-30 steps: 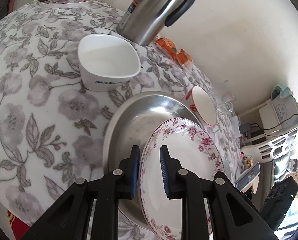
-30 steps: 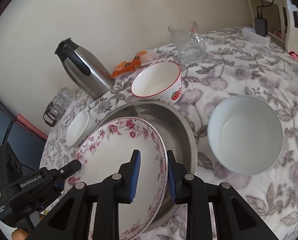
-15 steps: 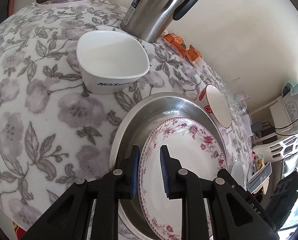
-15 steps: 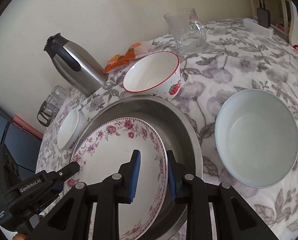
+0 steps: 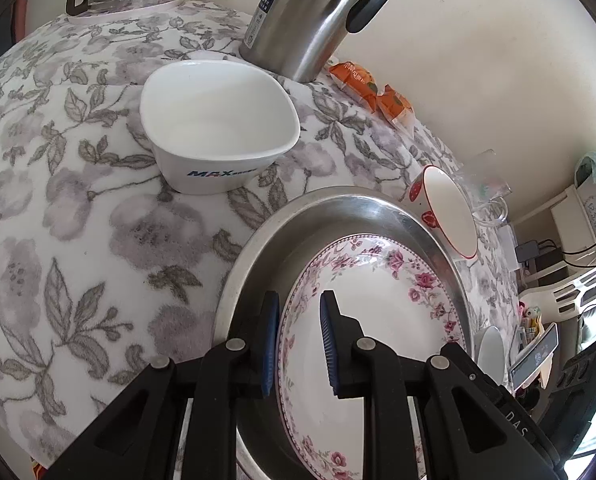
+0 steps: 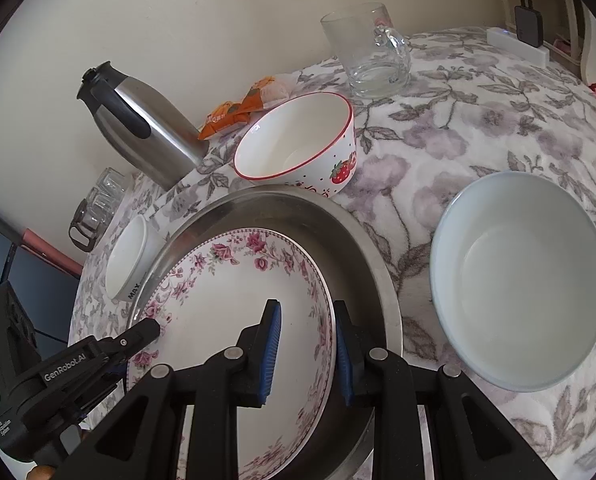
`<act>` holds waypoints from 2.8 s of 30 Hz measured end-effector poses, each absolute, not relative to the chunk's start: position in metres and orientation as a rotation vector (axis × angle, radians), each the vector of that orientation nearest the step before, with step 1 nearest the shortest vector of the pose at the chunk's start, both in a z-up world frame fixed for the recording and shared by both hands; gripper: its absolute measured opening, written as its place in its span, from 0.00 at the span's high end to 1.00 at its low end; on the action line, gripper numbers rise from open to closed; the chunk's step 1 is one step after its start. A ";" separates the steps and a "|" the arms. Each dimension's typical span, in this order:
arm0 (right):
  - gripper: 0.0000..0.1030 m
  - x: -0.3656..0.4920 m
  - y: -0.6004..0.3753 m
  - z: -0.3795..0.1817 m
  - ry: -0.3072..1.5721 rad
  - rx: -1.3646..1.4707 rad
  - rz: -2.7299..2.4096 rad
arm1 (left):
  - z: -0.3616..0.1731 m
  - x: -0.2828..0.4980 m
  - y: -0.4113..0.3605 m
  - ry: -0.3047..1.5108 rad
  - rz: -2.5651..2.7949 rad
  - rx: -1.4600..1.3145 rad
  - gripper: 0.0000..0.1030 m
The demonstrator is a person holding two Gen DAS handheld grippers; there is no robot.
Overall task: Organize plates and bowls
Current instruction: 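Open both grippers to release the plate inside the steel tray, then move both grippers toward the red-rimmed strawberry bowl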
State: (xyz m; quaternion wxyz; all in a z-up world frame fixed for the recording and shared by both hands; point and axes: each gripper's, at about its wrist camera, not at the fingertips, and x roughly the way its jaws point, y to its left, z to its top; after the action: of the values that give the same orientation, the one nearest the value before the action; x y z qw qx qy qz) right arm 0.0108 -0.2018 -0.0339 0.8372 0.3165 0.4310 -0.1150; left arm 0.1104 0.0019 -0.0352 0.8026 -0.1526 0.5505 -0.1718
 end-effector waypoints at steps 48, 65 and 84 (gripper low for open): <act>0.67 -0.001 -0.207 -0.006 0.888 0.627 -0.255 | -0.002 0.102 -0.004 1.099 -0.321 -0.211 0.55; 0.17 0.002 -0.197 0.003 0.881 0.504 -0.297 | -0.001 0.102 -0.009 1.102 -0.270 -0.125 0.19; 0.00 0.011 -0.201 -0.003 0.900 0.449 -0.327 | 0.001 0.109 -0.019 1.067 -0.241 -0.082 0.06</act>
State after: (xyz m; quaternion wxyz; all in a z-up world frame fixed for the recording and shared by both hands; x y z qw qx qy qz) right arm 0.0105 -0.2012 -0.0029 0.8635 0.2144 0.4291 -0.1560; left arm 0.1087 -0.0189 0.0015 0.8532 -0.0392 0.5072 -0.1147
